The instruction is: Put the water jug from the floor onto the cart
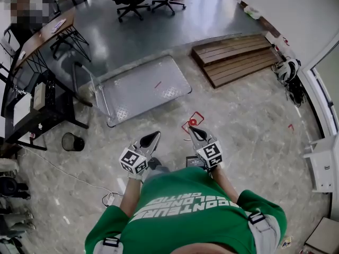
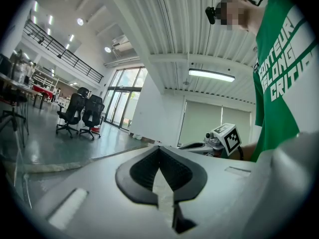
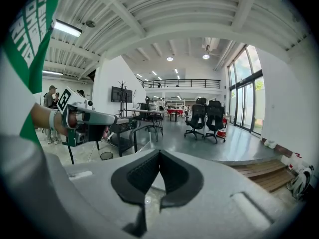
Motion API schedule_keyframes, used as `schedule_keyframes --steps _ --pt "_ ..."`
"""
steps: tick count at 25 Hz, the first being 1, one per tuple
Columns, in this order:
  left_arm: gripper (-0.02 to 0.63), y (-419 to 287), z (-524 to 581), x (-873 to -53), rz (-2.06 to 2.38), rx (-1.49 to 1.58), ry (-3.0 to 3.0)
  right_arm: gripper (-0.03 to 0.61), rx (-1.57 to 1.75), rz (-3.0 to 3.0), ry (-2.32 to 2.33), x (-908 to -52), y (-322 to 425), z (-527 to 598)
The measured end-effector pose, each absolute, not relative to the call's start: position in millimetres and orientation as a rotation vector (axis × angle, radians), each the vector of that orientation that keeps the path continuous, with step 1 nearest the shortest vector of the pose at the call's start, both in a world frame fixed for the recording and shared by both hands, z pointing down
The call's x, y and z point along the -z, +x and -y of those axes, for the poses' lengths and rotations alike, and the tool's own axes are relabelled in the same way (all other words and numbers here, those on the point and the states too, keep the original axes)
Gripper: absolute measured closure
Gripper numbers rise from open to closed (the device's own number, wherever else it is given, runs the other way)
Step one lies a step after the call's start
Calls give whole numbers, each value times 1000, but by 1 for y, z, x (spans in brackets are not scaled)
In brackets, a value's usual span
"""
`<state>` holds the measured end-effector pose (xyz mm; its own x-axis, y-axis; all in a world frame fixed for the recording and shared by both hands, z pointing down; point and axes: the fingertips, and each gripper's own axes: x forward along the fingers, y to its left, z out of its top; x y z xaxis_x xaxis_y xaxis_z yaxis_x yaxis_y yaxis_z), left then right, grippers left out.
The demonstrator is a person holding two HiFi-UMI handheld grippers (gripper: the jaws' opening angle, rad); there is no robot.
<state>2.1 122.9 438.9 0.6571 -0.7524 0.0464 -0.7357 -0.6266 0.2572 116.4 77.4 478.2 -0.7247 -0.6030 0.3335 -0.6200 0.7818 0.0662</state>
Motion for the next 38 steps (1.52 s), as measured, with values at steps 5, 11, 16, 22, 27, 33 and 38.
schedule_keyframes --steps 5,11,16,22,27,33,38 --pt "604 -26 -115 -442 1224 107 2604 586 -57 2637 904 -477 86 -69" --pt "604 -59 -109 -442 1238 124 2587 586 -45 2636 877 -475 51 -60" --pt "603 -83 -105 -443 1240 136 2586 585 -18 2641 876 -477 27 -53" --pt "604 -104 -102 -450 1248 127 2583 585 -28 2628 864 -488 8 -54" --pt "603 -117 -101 -452 1261 134 2577 584 -45 2624 862 -488 0 -54" --pt "603 -122 -99 -455 1255 144 2581 586 -28 2618 874 -488 -3 -51" --pt "603 -116 -99 -460 1227 141 2578 584 -54 2597 877 -493 4 -56"
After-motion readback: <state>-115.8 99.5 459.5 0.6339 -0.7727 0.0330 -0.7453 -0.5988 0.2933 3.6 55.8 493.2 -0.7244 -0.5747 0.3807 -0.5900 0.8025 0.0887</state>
